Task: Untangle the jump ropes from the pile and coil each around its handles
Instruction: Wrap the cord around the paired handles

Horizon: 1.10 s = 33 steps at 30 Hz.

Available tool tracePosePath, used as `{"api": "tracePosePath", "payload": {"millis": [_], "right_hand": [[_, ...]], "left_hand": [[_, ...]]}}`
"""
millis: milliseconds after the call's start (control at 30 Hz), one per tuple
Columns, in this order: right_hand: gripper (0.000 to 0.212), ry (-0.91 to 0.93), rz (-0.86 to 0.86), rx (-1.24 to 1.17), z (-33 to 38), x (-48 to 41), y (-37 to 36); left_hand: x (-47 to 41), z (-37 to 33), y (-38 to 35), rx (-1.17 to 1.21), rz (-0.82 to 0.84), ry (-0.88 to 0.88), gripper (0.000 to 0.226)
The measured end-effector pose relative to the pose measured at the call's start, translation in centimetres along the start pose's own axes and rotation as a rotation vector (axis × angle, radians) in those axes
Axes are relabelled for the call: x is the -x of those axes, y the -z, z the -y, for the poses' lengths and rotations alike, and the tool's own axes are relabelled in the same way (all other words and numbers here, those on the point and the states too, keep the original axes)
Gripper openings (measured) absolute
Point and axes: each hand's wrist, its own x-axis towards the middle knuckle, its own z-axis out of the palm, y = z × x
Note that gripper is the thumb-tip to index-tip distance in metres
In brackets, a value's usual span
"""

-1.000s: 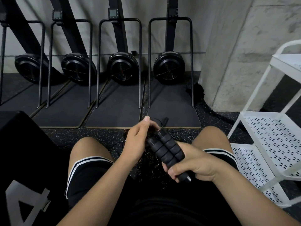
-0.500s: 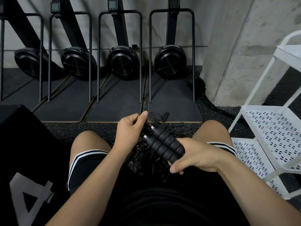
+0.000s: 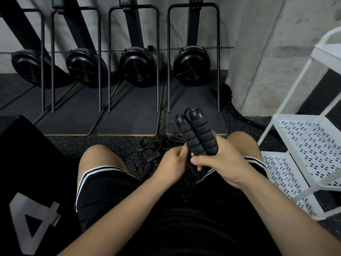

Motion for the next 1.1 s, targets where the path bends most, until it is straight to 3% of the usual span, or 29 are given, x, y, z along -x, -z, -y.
{"api": "tracePosePath", "payload": {"millis": [100, 167, 300, 433, 567, 667, 767, 867, 1000, 1100], "right_hand": [[0.046, -0.041, 0.172, -0.099, 0.1, 0.6, -0.2], [0.047, -0.032, 0.188, -0.117, 0.1, 0.6, -0.5], [0.048, -0.024, -0.054, -0.115, -0.5, -0.6, 0.4], [0.055, -0.039, -0.215, 0.265, -1.4, -1.5, 3.3], [0.069, -0.155, -0.092, 0.637, -2.9, -1.7, 4.4], [0.061, -0.285, 0.167, 0.752, -3.5, -1.3, 3.5], [0.048, -0.343, 0.487, 0.707, -2.5, -0.1, 1.9], [0.043, -0.308, 0.637, 0.581, -0.1, 0.9, 1.0], [0.048, -0.22, 0.574, 0.293, 2.7, 1.6, 1.8], [0.059, -0.133, 0.405, 0.087, 2.9, 1.4, 2.0]], "left_hand": [[-0.1, 0.1, 0.2, -0.129, 0.009, 0.0, 0.048], [-0.5, 0.5, 0.7, -0.147, 0.011, -0.029, 0.047], [-0.2, 0.3, 1.5, -0.215, 0.021, -0.156, 0.055], [-0.2, -0.3, 2.7, -0.241, 0.088, -0.144, 0.055], [-0.1, -0.7, 4.1, -0.056, 0.183, -0.16, 0.044], [-0.1, -1.0, 4.8, 0.01, 0.2, -0.229, 0.035], [-0.4, -0.6, 5.3, 0.013, 0.163, -0.26, 0.029], [-0.4, -0.3, 5.8, 0.052, 0.158, -0.256, 0.028], [-0.4, -0.7, 5.8, 0.334, 0.207, -0.183, 0.022], [-0.4, -0.6, 4.9, 0.194, 0.133, -0.245, 0.029]]}}
